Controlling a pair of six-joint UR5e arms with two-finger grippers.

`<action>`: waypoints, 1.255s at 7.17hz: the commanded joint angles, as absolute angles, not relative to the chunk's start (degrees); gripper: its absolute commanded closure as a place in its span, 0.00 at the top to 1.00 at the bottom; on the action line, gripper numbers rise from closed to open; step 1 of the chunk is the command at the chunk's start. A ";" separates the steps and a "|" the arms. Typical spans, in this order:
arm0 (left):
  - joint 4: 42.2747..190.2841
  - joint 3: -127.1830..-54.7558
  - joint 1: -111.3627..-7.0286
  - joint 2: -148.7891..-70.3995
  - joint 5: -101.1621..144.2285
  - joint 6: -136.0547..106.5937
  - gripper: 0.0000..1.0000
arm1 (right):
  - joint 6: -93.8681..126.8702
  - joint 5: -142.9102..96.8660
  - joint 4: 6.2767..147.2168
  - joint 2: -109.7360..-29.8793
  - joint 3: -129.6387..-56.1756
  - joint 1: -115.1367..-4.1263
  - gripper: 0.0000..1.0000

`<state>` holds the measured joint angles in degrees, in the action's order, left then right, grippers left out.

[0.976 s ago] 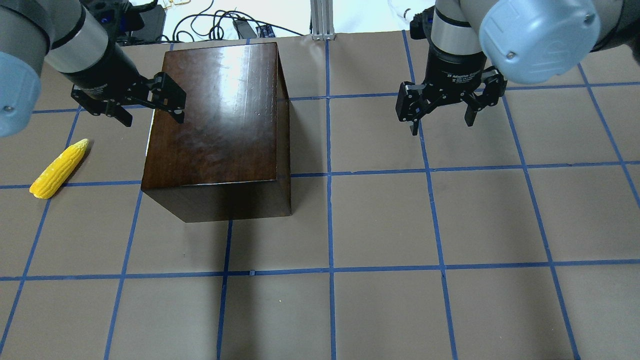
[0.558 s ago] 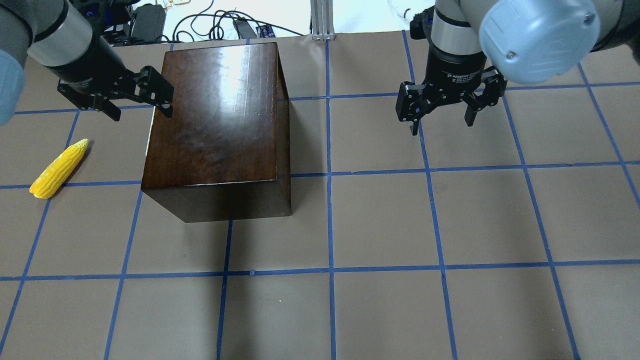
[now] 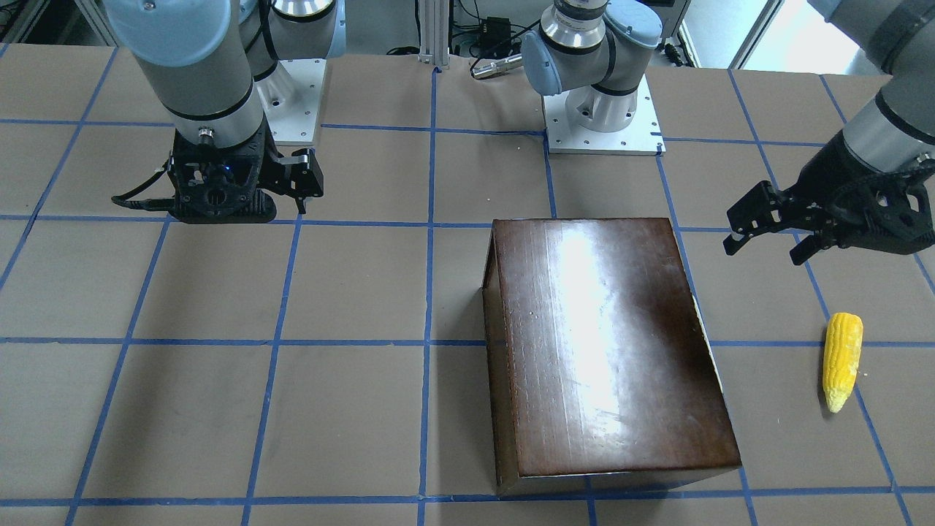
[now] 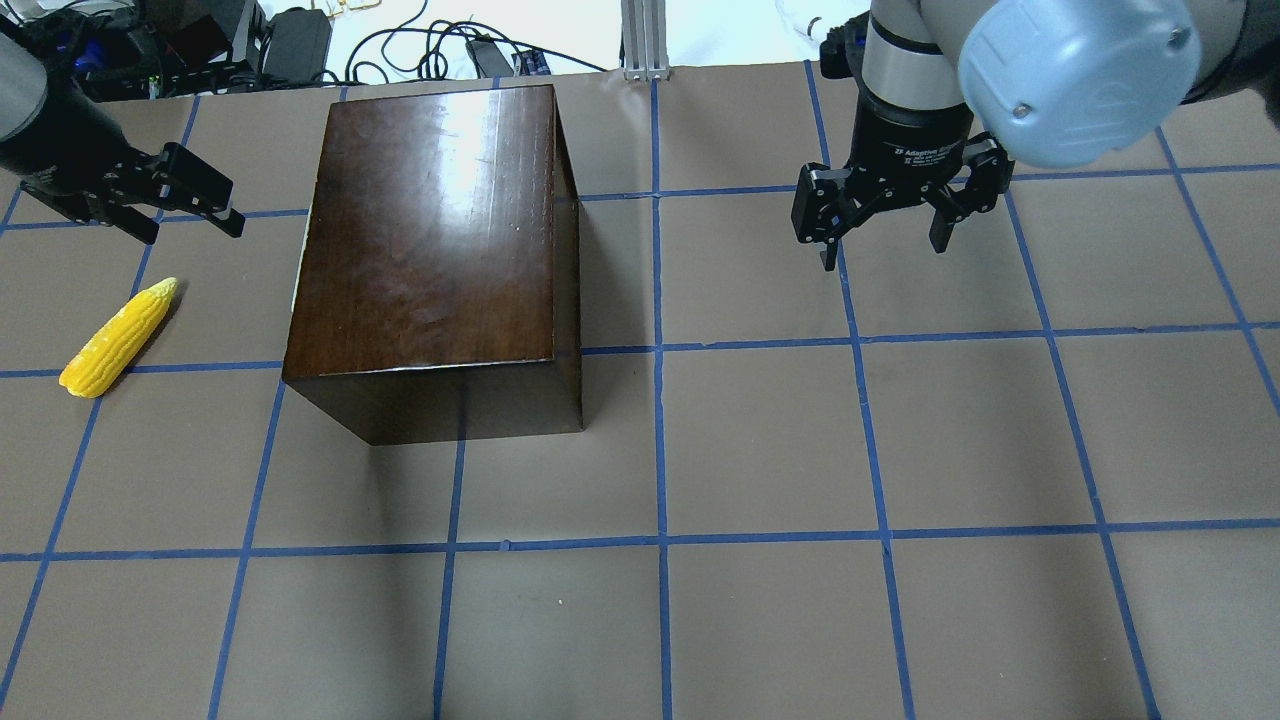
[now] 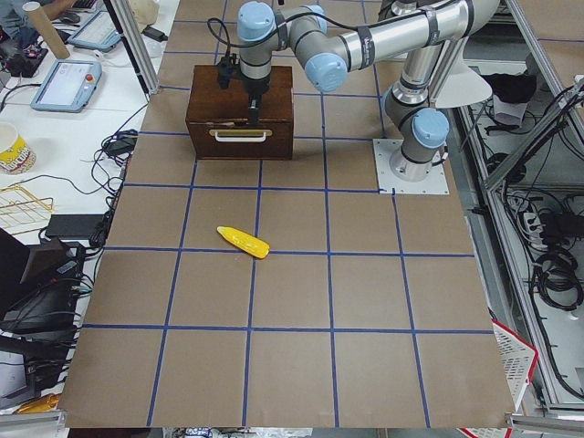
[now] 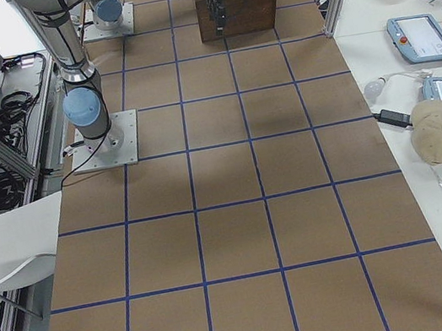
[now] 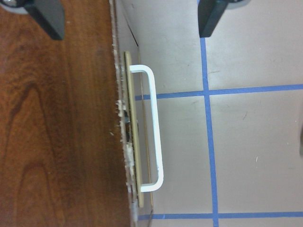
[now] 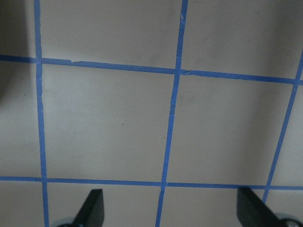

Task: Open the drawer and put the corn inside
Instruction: 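Swing the left gripper out beside the cabinet toward the drawer handle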

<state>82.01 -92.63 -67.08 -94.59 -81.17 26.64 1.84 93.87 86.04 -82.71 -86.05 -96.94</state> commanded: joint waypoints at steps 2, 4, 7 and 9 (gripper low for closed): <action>80.07 -92.28 -64.07 -99.74 -80.95 28.04 1.00 | 1.85 93.87 86.04 -82.71 -86.04 -96.94 1.00; 76.32 -92.72 -64.07 -102.47 -80.77 24.20 1.00 | 1.85 93.87 86.04 -82.71 -86.04 -96.94 1.00; 74.54 -92.81 -64.07 -105.72 -75.86 24.17 1.00 | 1.85 93.87 86.04 -82.71 -86.04 -96.94 1.00; 74.53 -92.73 -64.07 -107.66 -75.59 23.82 1.00 | 1.85 93.78 86.04 -82.71 -86.04 -96.94 1.00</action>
<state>74.65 -92.76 -64.07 -106.56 -75.99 24.10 1.85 93.85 86.04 -82.70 -86.05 -96.94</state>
